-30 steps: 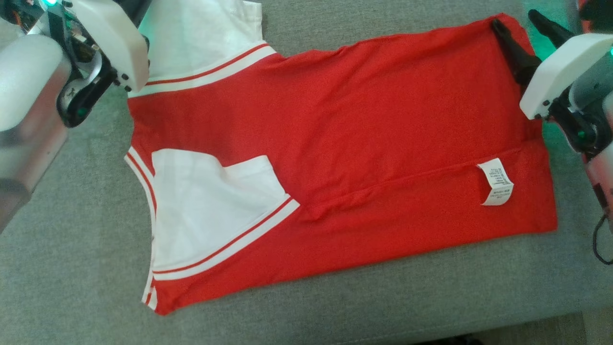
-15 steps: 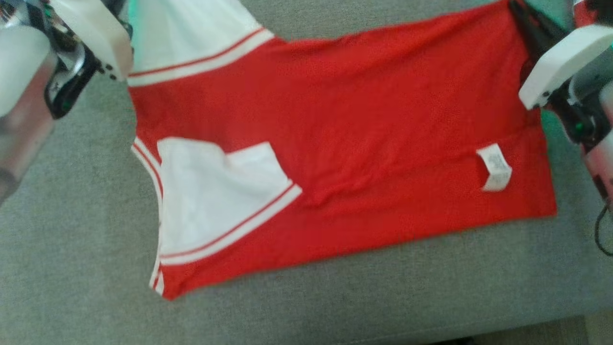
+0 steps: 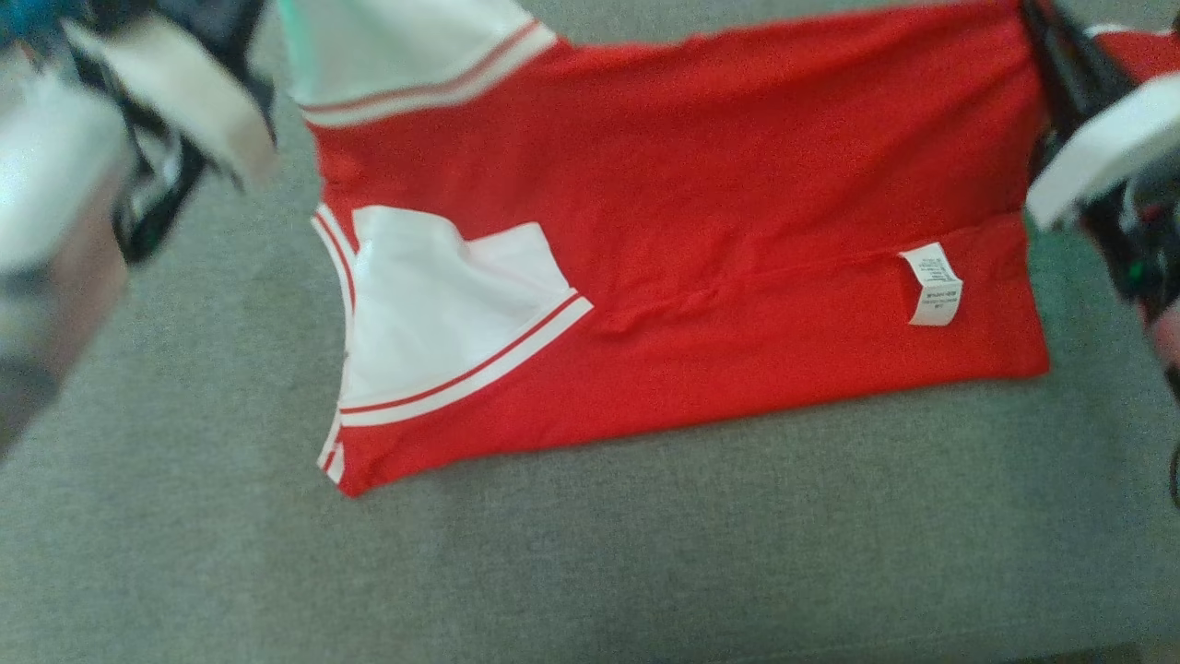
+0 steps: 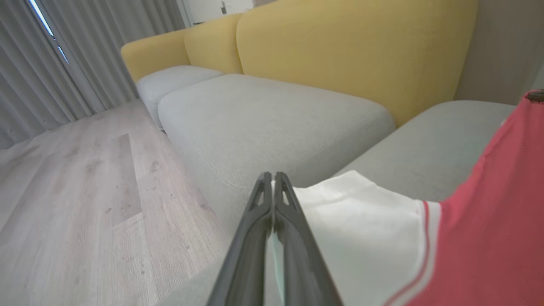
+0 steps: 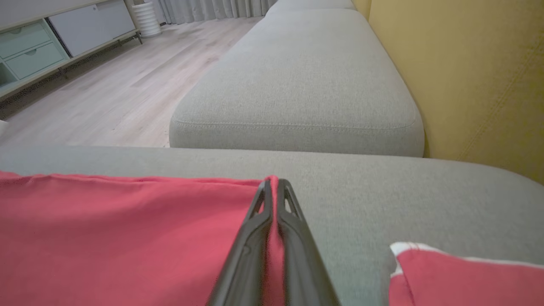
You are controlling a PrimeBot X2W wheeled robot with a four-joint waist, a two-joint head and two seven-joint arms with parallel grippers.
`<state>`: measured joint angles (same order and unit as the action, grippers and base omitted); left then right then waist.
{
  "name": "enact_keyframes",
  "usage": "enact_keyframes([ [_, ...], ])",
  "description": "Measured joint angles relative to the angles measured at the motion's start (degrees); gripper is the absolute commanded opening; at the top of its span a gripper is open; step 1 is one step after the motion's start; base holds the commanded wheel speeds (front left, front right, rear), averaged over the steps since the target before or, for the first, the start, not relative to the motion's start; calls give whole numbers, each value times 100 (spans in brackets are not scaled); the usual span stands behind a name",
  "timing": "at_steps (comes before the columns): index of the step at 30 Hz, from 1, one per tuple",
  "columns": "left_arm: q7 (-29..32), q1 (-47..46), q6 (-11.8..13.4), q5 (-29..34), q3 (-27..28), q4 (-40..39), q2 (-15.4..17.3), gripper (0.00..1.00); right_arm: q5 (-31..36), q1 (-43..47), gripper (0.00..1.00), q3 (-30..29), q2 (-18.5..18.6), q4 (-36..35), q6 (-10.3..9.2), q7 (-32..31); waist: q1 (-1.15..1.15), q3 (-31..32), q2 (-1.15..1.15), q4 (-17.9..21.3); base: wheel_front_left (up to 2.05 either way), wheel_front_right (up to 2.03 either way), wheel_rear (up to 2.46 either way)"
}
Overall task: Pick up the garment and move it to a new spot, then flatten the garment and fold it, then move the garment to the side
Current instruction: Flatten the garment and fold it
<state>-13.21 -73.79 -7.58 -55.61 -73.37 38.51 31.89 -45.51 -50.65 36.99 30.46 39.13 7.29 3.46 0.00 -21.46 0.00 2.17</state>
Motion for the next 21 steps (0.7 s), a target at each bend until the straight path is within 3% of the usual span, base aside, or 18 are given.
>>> enact_keyframes([
  [8, -83, 1537, 81, -57, -107, -901, 415, 0, -131, 1251, 0, -10, 157, -189, 0, 271, -1, 622, 0, -178, 0, 0, 0],
  [16, -105, 2787, 694, -247, -127, -2176, 892, 0, -78, 2221, 0, -241, 208, -414, 0, 330, -2, 1127, 0, -314, 0, 0, 0],
  [21, -99, 3437, 1004, -297, -177, -2767, 969, 0, 0, 2659, 0, -470, 199, -472, 0, 305, -1, 1272, 0, -371, 0, 0, 0],
])
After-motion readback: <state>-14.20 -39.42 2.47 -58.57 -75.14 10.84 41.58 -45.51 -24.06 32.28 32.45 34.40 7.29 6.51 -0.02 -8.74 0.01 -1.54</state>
